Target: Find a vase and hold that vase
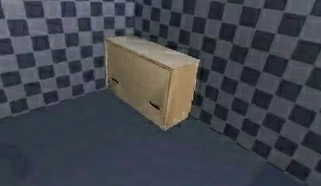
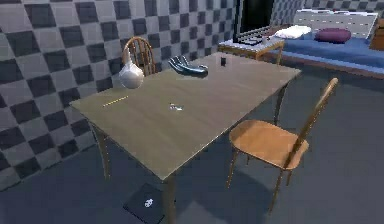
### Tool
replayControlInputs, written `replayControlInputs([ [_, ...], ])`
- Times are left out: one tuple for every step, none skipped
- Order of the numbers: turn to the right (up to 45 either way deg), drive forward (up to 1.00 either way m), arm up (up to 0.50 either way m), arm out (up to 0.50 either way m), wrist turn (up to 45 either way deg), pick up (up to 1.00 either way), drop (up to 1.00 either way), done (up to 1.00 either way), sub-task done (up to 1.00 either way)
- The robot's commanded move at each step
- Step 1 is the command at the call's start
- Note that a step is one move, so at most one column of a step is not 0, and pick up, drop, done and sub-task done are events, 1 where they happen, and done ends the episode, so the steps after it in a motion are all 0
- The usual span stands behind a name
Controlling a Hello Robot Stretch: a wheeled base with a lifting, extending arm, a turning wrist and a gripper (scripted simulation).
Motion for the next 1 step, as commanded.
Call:
replayControlInputs([
  [0.0, 0.3, 0.0, 0.0, 0.0, 0.0, 0.0, 0.0, 0.0],
])
